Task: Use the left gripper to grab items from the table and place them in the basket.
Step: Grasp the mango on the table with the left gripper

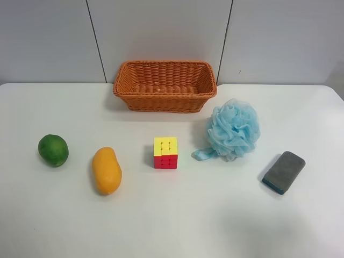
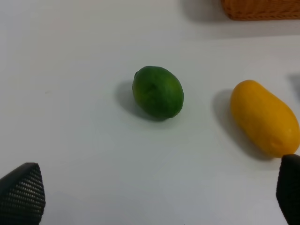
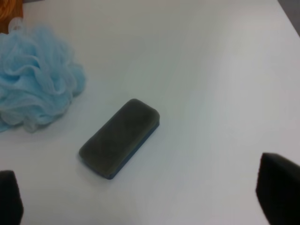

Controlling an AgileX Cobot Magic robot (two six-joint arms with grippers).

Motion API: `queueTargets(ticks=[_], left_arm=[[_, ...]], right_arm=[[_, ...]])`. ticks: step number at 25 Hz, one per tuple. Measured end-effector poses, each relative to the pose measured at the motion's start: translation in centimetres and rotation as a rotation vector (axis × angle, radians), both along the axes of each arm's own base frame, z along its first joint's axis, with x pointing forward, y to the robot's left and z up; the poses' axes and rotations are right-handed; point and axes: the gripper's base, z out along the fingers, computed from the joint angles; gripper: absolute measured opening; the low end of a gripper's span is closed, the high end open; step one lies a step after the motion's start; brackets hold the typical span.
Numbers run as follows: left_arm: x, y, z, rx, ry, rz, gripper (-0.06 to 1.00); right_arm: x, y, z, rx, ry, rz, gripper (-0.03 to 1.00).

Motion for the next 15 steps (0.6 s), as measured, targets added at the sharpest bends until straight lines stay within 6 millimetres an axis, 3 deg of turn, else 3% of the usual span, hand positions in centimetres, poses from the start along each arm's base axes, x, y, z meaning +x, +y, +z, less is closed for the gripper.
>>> queueTargets(ticks=[15], left_arm=[[0.00,0.00,0.00,0.000,0.000,0.000,0.99]], right_arm=[[0.00,0.00,0.00,0.000,0.000,0.000,0.99]])
